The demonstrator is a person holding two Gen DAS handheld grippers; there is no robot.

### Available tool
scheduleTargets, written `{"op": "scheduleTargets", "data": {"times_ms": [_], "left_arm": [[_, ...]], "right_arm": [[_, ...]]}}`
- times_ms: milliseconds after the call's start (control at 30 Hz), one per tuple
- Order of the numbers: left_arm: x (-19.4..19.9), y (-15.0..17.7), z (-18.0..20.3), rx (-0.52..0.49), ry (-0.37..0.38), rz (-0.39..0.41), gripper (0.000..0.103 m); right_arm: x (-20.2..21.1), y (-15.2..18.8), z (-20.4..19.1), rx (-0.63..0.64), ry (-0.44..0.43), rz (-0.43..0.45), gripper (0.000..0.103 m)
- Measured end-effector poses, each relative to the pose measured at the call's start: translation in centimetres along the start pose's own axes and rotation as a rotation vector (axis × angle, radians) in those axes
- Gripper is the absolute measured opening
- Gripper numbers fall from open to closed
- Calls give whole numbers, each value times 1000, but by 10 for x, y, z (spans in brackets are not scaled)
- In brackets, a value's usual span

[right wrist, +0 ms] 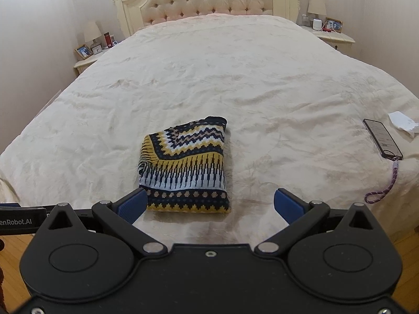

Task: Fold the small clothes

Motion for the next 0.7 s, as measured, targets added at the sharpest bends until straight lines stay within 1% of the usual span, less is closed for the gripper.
{"op": "scheduleTargets", "data": {"times_ms": [700], "left_arm": [[-8,0,-11,5,6,-15,102]], "right_arm": [[-7,-2,-14,-2,2,-10,103]]}}
Point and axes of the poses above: each gripper's, at about its wrist camera, not at the fingertips, and x roughly against the way its jaws point, z to its right, y to its underside, the point moved 8 cm from there along -x, roughly the way its jaws point, and after that the axes turned 8 degrees about -y, right-handed, at the moved point
